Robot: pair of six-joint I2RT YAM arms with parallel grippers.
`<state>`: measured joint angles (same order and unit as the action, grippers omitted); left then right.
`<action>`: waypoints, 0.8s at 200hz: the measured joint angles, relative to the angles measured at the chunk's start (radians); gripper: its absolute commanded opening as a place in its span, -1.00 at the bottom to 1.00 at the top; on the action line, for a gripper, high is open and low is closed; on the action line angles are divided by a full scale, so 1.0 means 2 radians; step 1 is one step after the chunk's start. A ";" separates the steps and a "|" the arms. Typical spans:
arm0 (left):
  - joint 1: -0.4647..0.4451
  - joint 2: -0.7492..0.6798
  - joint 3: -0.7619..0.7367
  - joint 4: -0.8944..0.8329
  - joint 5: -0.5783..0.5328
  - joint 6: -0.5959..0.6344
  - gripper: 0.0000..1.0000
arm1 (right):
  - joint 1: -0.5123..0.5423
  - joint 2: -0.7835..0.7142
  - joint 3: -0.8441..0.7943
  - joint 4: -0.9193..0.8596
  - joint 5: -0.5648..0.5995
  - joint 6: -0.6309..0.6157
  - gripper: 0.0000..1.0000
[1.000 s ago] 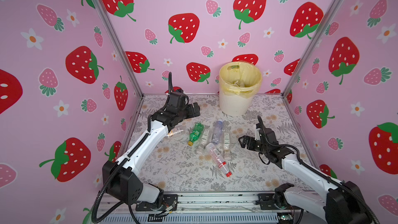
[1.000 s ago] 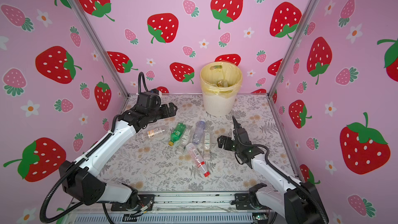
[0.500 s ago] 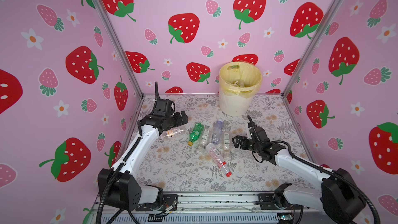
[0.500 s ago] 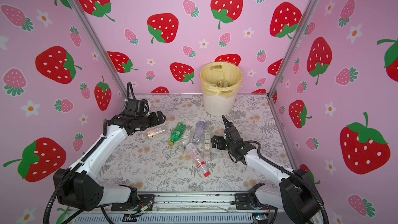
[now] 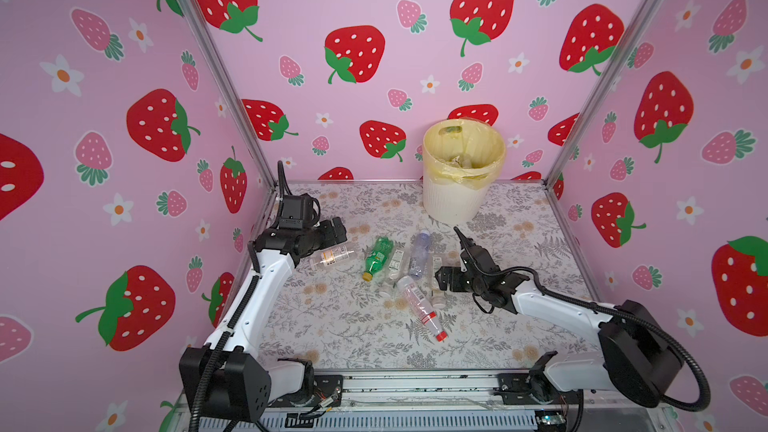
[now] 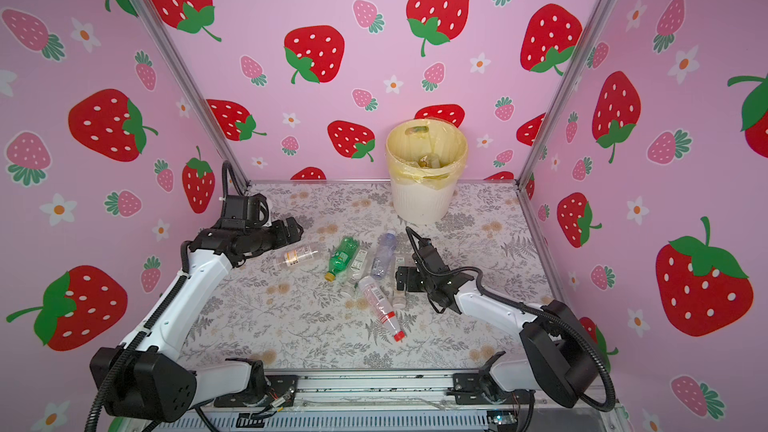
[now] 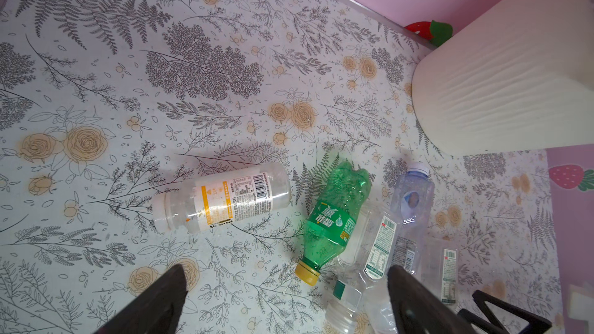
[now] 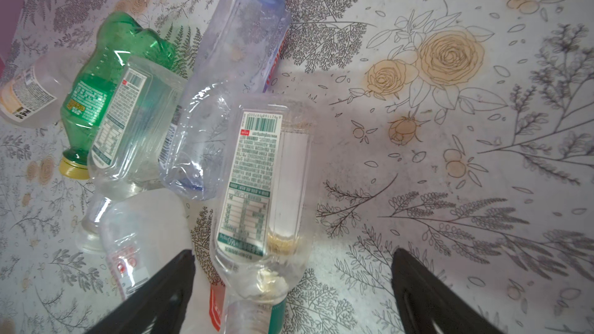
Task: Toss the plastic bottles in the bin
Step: 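Lower the right gripper onto the clear bottle with a green-white label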
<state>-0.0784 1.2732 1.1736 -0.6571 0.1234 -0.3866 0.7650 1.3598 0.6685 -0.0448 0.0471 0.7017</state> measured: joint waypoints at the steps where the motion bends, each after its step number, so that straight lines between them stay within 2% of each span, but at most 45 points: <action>1: 0.000 0.000 0.000 0.000 0.000 0.000 0.98 | 0.000 0.001 0.000 0.000 0.000 0.000 0.92; 88: 0.021 0.017 0.000 0.000 0.035 -0.005 0.98 | 0.021 0.050 0.036 0.004 0.007 -0.007 0.91; 110: 0.026 0.019 0.000 0.000 0.040 -0.006 0.98 | 0.023 0.061 0.042 0.006 0.008 -0.010 0.82; 160: 0.029 0.019 -0.002 0.001 0.045 -0.007 0.98 | 0.026 0.080 0.047 0.011 0.008 -0.012 0.75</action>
<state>-0.0196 1.3117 1.1690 -0.6556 0.2138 -0.4015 0.8162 1.5192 0.7631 -0.0231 0.0628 0.6769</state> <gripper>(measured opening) 0.991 0.877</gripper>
